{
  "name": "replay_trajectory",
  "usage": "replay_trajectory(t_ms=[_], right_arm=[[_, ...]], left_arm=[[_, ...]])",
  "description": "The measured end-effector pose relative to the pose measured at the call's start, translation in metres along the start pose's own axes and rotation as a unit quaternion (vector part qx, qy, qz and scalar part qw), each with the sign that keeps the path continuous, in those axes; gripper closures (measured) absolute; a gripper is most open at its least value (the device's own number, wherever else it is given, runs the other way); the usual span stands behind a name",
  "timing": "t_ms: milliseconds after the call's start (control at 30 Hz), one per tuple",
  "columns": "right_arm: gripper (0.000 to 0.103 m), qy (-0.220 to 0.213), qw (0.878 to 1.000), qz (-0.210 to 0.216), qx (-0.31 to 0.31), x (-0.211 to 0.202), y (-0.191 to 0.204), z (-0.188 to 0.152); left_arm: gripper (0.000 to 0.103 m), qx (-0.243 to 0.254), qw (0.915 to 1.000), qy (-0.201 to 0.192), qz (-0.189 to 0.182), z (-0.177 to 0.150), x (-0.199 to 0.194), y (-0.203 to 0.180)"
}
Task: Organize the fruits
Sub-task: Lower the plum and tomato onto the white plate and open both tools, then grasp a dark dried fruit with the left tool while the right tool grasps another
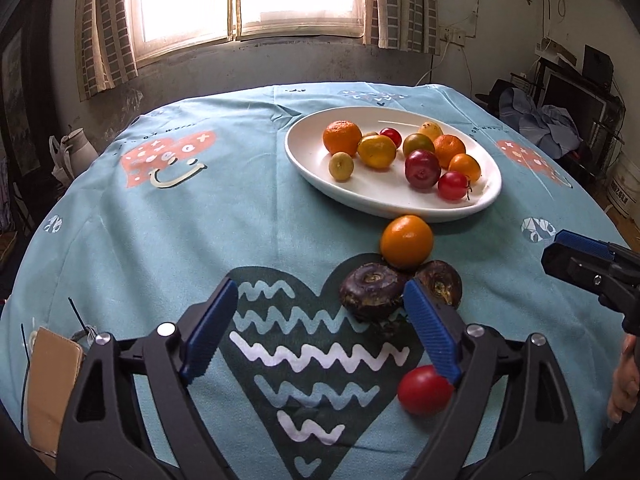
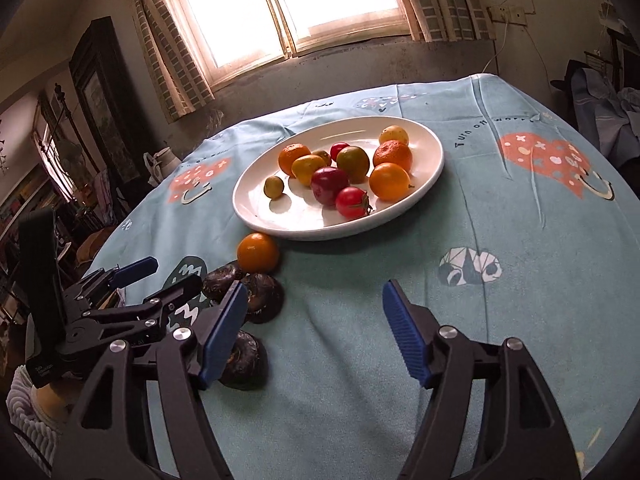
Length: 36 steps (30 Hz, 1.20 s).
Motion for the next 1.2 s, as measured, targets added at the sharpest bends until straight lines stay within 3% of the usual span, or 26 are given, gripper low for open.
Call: replay_trajectory(t_ms=[333, 500, 633, 833, 900, 967, 1067, 1200], right_arm=[[0.032, 0.023, 1.0, -0.006, 0.0, 0.008, 0.0, -0.003], [0.032, 0.03, 1.0, -0.008, 0.002, 0.011, 0.0, -0.004], [0.032, 0.027, 1.0, -0.009, 0.002, 0.009, -0.001, -0.004], [0.032, 0.03, 1.0, -0.006, -0.006, 0.009, 0.003, -0.004], [0.032, 0.029, 1.0, -0.006, -0.005, 0.009, 0.003, -0.004], [0.032, 0.028, 1.0, -0.006, -0.004, 0.008, 0.003, -0.003], [0.032, 0.028, 1.0, -0.003, -0.004, 0.008, 0.004, -0.004], [0.032, 0.028, 1.0, 0.0, -0.008, 0.007, 0.006, -0.004]], left_arm=[[0.016, 0.039, 0.9987, 0.031, -0.008, -0.002, 0.02, -0.017], [0.01, 0.027, 0.9986, 0.046, 0.0, 0.0, 0.029, -0.005], [0.007, 0.019, 0.9988, 0.021, 0.04, 0.005, 0.017, 0.011], [0.007, 0.023, 0.9978, 0.028, 0.055, 0.003, 0.02, 0.015], [0.007, 0.029, 0.9958, 0.027, 0.082, 0.004, 0.022, 0.022], [0.007, -0.004, 0.9947, 0.03, 0.099, 0.005, 0.023, 0.039], [0.007, -0.049, 0.995, 0.03, 0.082, 0.006, 0.021, 0.054], [0.007, -0.012, 0.9974, 0.014, 0.069, 0.009, 0.02, 0.035]])
Point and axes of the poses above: each gripper's, at about its wrist camera, not at the fingertips, and x roughly the way its jaws point, y to its left, z to its top, the point moved 1 cm from there along x, roughly the way its jaws point, and after that the axes turned 10 degrees about -y, right-handed, at the moved point
